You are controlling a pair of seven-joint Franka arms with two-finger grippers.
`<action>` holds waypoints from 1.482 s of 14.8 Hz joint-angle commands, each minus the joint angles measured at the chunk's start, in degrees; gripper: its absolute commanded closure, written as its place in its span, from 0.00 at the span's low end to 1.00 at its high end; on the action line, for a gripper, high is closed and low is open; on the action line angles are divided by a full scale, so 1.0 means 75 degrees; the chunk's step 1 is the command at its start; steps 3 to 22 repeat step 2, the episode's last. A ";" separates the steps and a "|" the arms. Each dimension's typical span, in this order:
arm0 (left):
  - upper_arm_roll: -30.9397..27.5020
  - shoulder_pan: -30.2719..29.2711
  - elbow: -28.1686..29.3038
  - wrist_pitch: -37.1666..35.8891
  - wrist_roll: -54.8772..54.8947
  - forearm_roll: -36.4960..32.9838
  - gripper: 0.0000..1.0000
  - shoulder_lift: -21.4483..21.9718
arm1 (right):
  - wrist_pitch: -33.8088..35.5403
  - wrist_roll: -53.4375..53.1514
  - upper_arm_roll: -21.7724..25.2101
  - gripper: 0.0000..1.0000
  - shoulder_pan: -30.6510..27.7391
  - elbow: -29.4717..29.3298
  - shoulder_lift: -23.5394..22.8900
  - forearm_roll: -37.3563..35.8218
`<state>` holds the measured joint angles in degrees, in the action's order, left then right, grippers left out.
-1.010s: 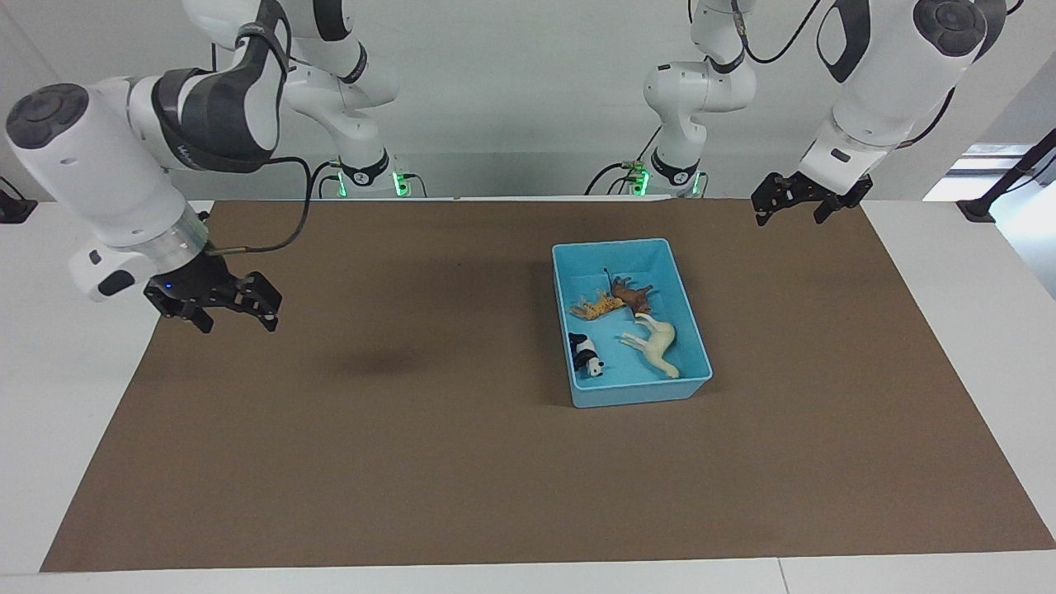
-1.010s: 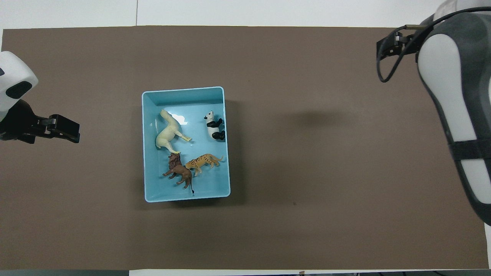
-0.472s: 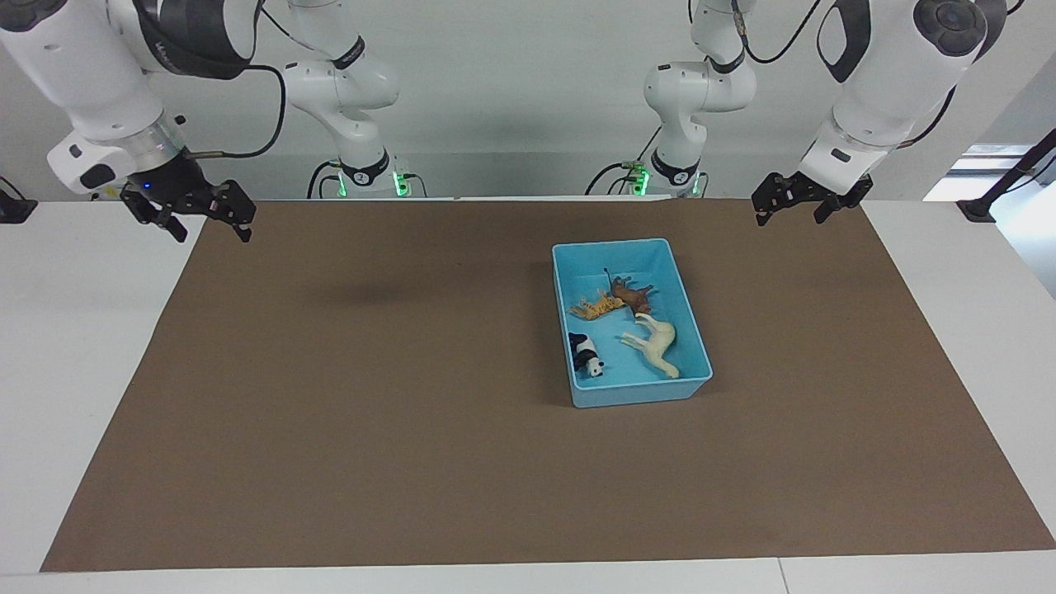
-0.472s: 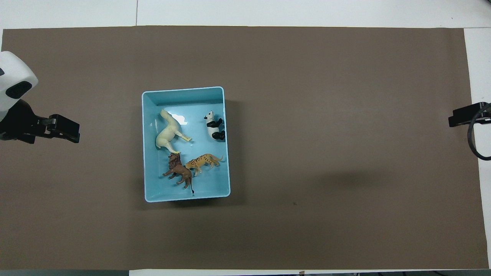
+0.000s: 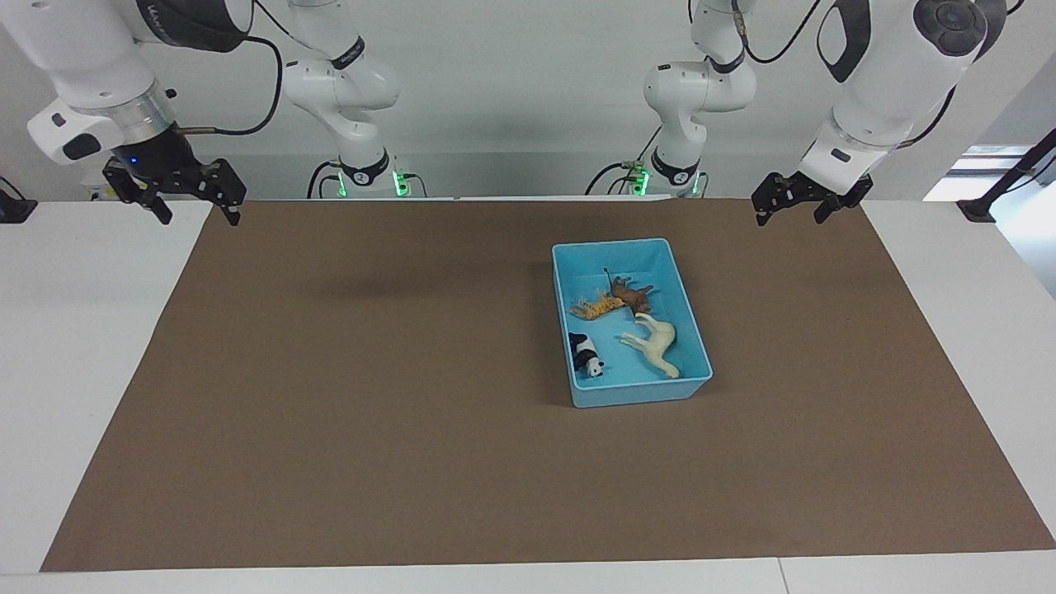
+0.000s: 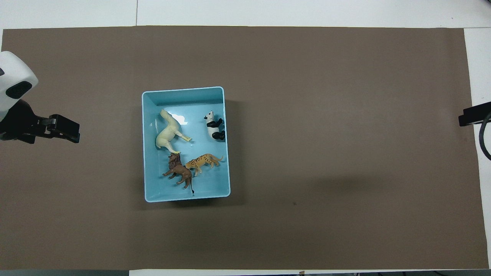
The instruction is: Put all toys into storage box
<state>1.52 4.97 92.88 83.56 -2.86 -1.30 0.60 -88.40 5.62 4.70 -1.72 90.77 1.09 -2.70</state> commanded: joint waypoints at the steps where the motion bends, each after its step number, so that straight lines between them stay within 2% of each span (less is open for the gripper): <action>1: 0.0055 -0.0100 0.0273 0.0167 0.0053 0.0033 0.00 0.0213 | 0.0161 -0.0022 -0.0135 0.00 -0.0158 -0.0196 -0.0098 0.0032; 22: 0.0055 -0.0100 0.0273 0.0167 0.0053 0.0033 0.00 0.0213 | 0.0161 -0.0034 -0.0147 0.00 -0.0158 -0.0196 -0.0098 0.0032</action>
